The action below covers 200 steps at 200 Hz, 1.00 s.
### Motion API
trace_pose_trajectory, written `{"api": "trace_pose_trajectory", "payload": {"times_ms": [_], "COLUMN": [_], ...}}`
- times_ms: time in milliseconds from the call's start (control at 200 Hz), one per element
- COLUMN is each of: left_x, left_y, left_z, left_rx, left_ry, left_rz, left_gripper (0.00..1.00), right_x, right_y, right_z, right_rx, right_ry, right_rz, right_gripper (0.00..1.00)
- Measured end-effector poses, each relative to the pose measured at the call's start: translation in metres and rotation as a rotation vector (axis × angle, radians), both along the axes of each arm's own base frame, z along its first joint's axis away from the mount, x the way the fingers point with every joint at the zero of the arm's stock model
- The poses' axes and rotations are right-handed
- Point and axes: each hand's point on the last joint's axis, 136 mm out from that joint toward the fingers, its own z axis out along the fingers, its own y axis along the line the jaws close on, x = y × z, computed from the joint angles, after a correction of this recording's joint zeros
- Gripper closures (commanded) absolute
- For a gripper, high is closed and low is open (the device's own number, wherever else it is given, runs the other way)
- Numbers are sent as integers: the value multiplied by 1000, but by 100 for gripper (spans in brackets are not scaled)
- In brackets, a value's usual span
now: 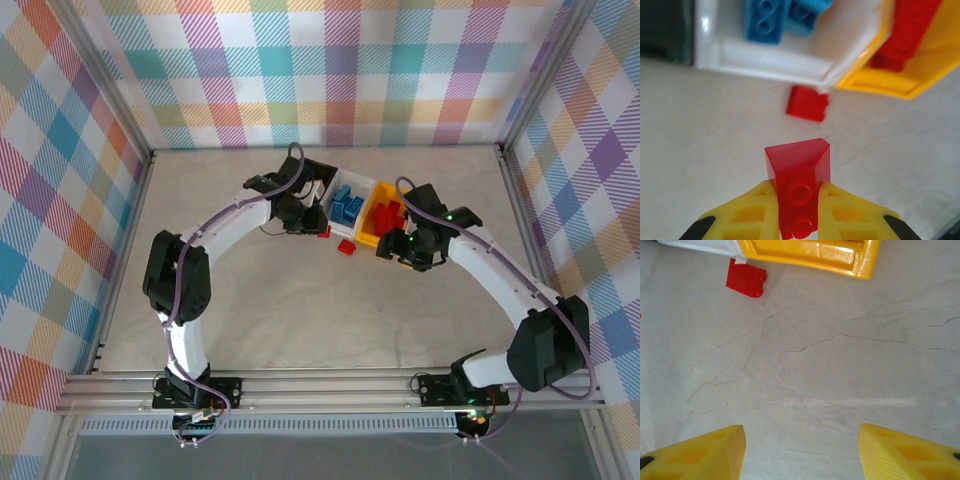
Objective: Sort the legos into containers by color
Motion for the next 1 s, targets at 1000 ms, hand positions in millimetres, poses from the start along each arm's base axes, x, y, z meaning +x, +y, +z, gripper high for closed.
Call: {"api": "trace_pose_trajectory", "payload": {"times_ms": [1000], "left_x": [69], "left_y": [-165], "left_z": [-27], "left_rx": [-283], "left_ry": [37], "left_rz": [-33], "left_gripper": [63], "right_x": [-65], "right_y": [-45], "right_z": [25], "right_rx": [-24], "right_ry": [28], "right_rz": [-97], "right_gripper": [39]}}
